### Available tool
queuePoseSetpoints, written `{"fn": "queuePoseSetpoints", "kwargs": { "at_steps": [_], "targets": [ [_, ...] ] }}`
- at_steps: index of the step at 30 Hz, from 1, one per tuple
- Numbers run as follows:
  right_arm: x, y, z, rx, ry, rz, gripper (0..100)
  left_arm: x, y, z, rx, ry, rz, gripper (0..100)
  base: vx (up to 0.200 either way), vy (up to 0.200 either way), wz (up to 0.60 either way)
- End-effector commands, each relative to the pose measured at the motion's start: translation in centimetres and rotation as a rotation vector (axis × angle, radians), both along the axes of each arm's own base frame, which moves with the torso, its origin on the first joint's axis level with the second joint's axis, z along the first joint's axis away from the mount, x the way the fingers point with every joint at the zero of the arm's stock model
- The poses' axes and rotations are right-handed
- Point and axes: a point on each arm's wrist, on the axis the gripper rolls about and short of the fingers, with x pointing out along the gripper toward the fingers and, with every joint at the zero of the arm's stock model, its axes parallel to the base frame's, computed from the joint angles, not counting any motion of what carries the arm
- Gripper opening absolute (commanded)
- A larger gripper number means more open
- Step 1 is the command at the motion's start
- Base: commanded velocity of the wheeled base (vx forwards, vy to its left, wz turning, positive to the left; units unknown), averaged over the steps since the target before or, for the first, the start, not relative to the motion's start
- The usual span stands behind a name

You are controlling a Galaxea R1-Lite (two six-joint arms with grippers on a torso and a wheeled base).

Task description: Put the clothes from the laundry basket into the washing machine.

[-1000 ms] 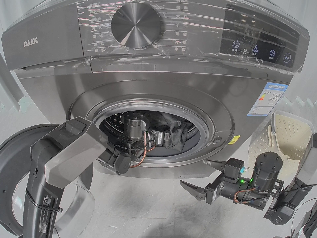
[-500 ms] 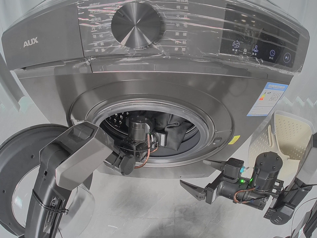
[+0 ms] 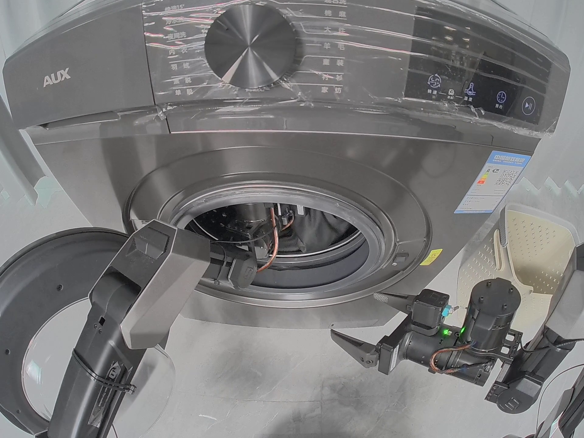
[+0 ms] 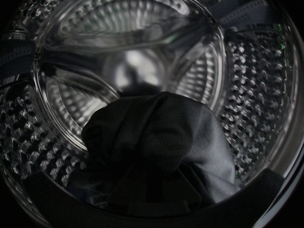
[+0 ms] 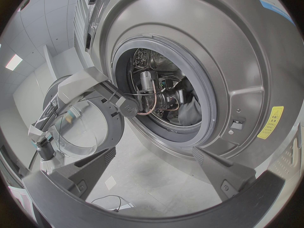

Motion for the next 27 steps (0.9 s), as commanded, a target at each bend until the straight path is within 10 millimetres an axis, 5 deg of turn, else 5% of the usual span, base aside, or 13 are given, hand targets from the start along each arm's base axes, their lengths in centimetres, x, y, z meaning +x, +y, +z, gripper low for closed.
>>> {"fn": "queuePoseSetpoints", "kwargs": {
  "at_steps": [1, 9, 10, 23, 27],
  "targets": [
    [0.1, 0.1, 0.1, 0.004, -0.005, 0.001, 100, 2.0, 1.2, -1.3, -0.032, -0.045, 0.059, 0, 0.0, 0.0, 0.0],
    [-0.2, 0.4, 0.2, 0.007, -0.006, 0.015, 100, 1.6, 0.4, -1.5, -0.033, -0.045, 0.047, 0, 0.0, 0.0, 0.0],
    [-0.2, 0.4, 0.1, 0.006, -0.005, 0.015, 100, 1.6, 0.3, -1.5, -0.032, -0.043, 0.045, 100, 0.0, 0.0, 0.0],
    [-0.2, 0.3, 0.2, 0.007, -0.006, 0.013, 100, -2.2, 0.2, -2.3, 0.04, 0.128, -0.004, 100, 0.0, 0.0, 0.0],
    [-0.2, 0.3, 0.2, 0.008, -0.007, 0.01, 100, -3.7, 0.0, -1.2, 0.05, 0.14, -0.021, 100, 0.0, 0.0, 0.0]
  ]
}}
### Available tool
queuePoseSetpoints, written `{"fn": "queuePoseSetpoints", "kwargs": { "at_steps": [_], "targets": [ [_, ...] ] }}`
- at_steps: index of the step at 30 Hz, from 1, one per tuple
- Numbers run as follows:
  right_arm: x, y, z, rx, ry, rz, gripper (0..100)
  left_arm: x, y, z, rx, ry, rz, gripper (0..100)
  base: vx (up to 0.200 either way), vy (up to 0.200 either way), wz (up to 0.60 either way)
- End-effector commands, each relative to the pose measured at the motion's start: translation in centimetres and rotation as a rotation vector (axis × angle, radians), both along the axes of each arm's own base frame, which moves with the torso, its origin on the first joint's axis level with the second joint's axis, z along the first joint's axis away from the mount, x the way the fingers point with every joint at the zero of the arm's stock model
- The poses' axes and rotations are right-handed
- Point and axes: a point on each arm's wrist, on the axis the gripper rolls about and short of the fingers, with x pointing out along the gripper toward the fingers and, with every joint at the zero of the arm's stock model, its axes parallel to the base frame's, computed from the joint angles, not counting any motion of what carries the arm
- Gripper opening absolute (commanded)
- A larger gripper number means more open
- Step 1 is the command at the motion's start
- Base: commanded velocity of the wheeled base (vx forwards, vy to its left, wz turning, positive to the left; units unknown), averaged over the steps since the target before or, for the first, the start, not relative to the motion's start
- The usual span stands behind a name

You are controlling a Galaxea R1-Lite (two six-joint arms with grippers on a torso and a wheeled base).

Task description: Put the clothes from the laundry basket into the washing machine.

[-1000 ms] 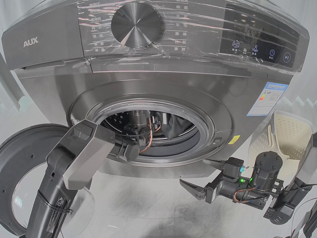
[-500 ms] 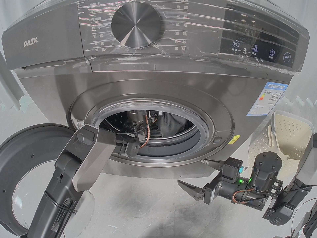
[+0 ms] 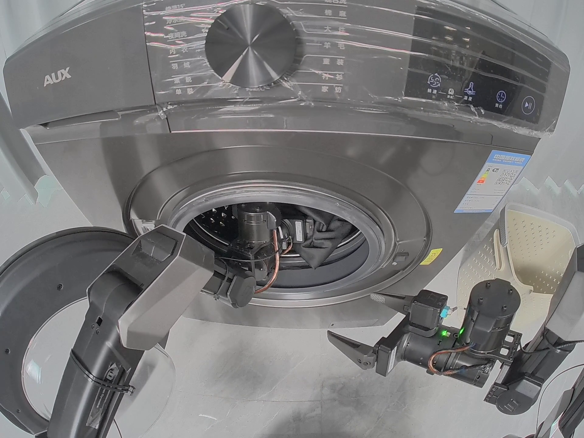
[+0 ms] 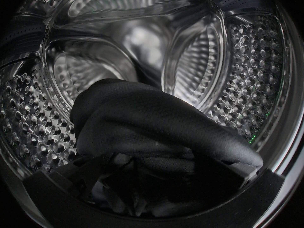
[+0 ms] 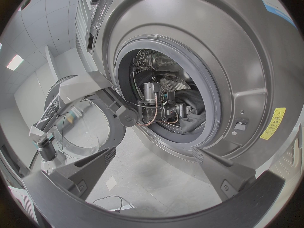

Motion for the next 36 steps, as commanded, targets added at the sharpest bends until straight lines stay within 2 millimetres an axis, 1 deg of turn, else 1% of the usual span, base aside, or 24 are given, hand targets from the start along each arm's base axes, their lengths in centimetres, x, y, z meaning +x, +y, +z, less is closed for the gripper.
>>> {"fn": "queuePoseSetpoints", "kwargs": {
  "at_steps": [1, 4, 11, 17, 21, 24, 26, 27, 29, 36],
  "targets": [
    [0.0, -0.1, 0.1, 0.002, -0.003, -0.004, 100, -2.7, 0.0, 3.0, 0.005, 0.009, -0.032, 100, 0.0, 0.0, 0.0],
    [0.1, -0.2, 0.1, 0.002, -0.003, -0.009, 100, -4.6, 0.2, 4.0, 0.021, 0.033, -0.049, 100, 0.0, 0.0, 0.0],
    [0.1, -0.4, 0.3, 0.006, -0.008, -0.013, 100, -9.3, 0.8, 4.7, 0.066, 0.095, -0.095, 100, 0.0, 0.0, 0.0],
    [0.1, -0.5, 0.5, 0.012, -0.015, -0.013, 100, -11.8, 1.2, 5.4, 0.081, 0.115, -0.143, 100, 0.0, 0.0, 0.0],
    [0.1, -0.4, 0.6, 0.013, -0.018, -0.013, 100, -13.1, 1.0, 4.6, 0.103, 0.151, -0.203, 100, 0.0, 0.0, 0.0],
    [0.1, -0.4, 0.6, 0.013, -0.018, -0.013, 100, -13.5, 0.8, 3.5, 0.127, 0.178, -0.239, 100, 0.0, 0.0, 0.0],
    [0.1, -0.4, 0.6, 0.013, -0.018, -0.013, 100, -13.4, 0.6, 2.7, 0.142, 0.192, -0.255, 100, 0.0, 0.0, 0.0],
    [0.1, -0.4, 0.6, 0.013, -0.018, -0.013, 100, -13.2, 0.4, 1.9, 0.152, 0.202, -0.262, 100, 0.0, 0.0, 0.0],
    [0.1, -0.4, 0.6, 0.014, -0.019, -0.013, 100, -12.6, 0.1, 1.1, 0.154, 0.201, -0.269, 100, 0.0, 0.0, 0.0],
    [0.1, -0.4, 0.6, 0.014, -0.019, -0.013, 100, -10.9, -1.0, -0.5, 0.147, 0.188, -0.278, 100, 0.0, 0.0, 0.0]
  ]
}}
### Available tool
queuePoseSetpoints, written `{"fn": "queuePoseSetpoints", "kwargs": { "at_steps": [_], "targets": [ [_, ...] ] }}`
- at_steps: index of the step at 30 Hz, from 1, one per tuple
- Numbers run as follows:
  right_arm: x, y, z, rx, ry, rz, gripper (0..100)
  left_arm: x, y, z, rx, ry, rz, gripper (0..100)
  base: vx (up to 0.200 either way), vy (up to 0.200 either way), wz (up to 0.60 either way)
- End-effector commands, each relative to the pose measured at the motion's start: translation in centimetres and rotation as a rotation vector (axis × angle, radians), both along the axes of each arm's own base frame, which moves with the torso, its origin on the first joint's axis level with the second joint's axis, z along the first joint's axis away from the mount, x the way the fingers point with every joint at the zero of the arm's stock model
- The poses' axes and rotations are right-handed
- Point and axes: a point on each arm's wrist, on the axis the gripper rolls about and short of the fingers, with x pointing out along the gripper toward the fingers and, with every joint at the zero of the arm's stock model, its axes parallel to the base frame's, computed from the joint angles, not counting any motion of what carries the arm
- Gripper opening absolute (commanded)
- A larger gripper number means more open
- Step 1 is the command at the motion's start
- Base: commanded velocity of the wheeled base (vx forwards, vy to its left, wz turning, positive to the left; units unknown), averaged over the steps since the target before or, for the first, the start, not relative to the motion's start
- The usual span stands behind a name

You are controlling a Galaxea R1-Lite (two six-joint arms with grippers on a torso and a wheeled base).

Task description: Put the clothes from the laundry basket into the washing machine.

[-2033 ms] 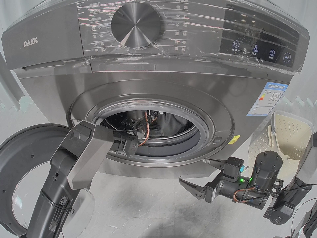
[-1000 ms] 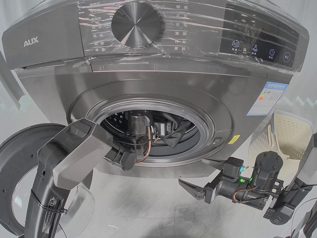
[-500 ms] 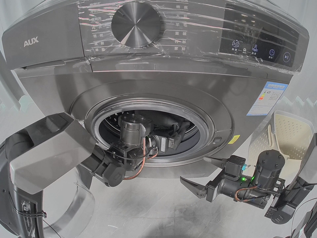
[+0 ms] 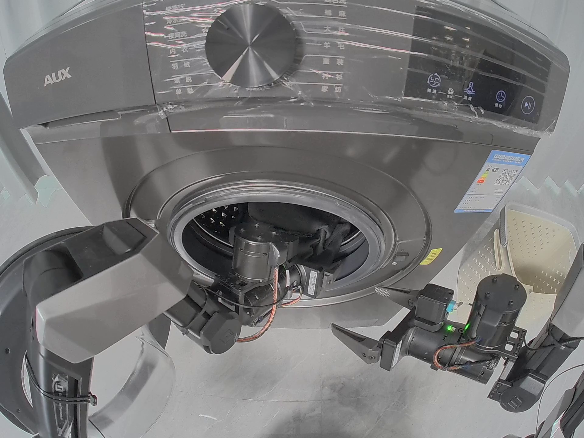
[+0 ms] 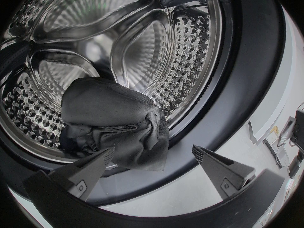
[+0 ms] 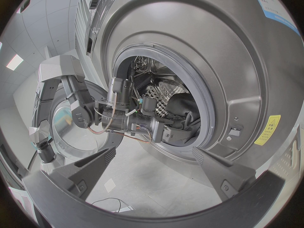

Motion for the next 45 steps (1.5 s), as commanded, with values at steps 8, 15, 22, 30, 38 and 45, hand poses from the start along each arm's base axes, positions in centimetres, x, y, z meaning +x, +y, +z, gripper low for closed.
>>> {"fn": "queuePoseSetpoints", "kwargs": {
  "at_steps": [8, 15, 22, 30, 38, 45],
  "targets": [
    [0.0, 0.1, 0.1, 0.003, -0.003, 0.002, 100, 2.3, -0.7, -2.9, 0.022, 0.005, 0.013, 0, 0.0, 0.0, 0.0],
    [0.0, 0.2, 0.3, 0.011, -0.012, 0.005, 100, 4.9, -0.7, -1.2, -0.044, -0.078, 0.058, 0, 0.0, 0.0, 0.0],
    [0.0, 0.3, 0.3, 0.013, -0.014, 0.008, 100, 9.0, -0.2, 0.4, -0.13, -0.212, 0.17, 0, 0.0, 0.0, 0.0],
    [0.0, 0.4, 0.4, 0.016, -0.017, 0.01, 100, 11.8, -0.3, -0.4, -0.17, -0.283, 0.242, 0, 0.0, 0.0, 0.0],
    [0.0, 0.4, 0.4, 0.017, -0.016, 0.01, 100, 11.6, -0.4, -1.1, -0.151, -0.26, 0.245, 100, 0.0, 0.0, 0.0],
    [0.1, 0.4, 0.4, 0.018, -0.017, 0.01, 100, 11.3, -0.6, -0.9, -0.151, -0.257, 0.245, 100, 0.0, 0.0, 0.0]
  ]
}}
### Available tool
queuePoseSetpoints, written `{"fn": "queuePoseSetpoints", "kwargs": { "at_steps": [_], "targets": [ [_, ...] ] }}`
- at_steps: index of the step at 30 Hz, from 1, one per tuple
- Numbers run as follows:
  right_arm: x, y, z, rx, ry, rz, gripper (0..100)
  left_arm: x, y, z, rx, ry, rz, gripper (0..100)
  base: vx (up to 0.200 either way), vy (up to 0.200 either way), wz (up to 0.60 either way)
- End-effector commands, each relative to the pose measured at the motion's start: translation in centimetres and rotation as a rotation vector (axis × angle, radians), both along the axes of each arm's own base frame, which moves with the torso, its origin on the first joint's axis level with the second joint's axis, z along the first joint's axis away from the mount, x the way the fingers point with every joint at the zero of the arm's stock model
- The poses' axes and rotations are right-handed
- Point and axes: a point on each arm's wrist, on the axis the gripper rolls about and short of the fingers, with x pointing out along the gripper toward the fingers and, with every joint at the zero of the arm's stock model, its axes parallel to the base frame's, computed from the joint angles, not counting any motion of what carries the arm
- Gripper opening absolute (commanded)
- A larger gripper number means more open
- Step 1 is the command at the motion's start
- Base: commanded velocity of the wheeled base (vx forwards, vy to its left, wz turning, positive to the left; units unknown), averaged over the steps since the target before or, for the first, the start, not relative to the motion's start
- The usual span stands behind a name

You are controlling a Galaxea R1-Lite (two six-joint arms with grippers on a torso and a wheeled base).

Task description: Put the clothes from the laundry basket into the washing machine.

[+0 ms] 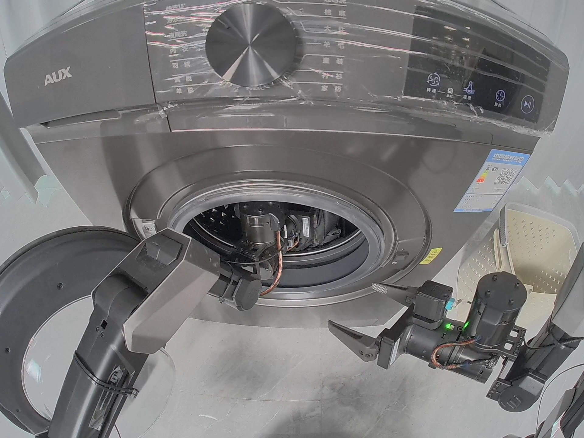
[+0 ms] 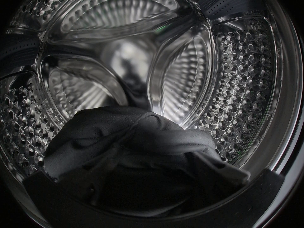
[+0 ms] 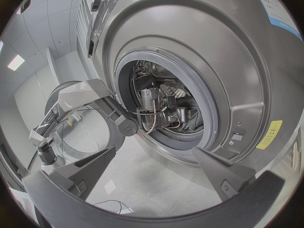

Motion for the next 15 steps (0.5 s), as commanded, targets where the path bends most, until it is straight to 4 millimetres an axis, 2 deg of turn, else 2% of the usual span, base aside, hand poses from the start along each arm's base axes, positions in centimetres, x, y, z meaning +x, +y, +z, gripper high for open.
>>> {"fn": "queuePoseSetpoints", "kwargs": {
  "at_steps": [1, 6, 11, 12, 15],
  "targets": [
    [0.0, 0.0, 0.0, 0.001, 0.0, 0.003, 100, -0.2, 0.0, -0.2, 0.008, 0.015, 0.001, 100, 0.0, 0.0, 0.0],
    [0.0, 0.0, 0.0, 0.001, 0.0, 0.0, 100, -0.5, 0.1, 0.0, 0.012, 0.023, -0.002, 100, 0.0, 0.0, 0.0],
    [0.0, 0.0, 0.0, 0.002, -0.002, 0.0, 100, -2.0, 0.2, 2.2, 0.009, 0.017, -0.014, 100, 0.0, 0.0, 0.0],
    [0.1, 0.0, 0.0, 0.001, -0.003, -0.002, 100, -3.0, 0.1, 3.1, 0.013, 0.021, -0.027, 100, 0.0, 0.0, 0.0],
    [0.1, -0.1, 0.1, 0.002, -0.004, -0.003, 100, -5.5, 0.3, 4.0, 0.035, 0.053, -0.051, 100, 0.0, 0.0, 0.0]
  ]
}}
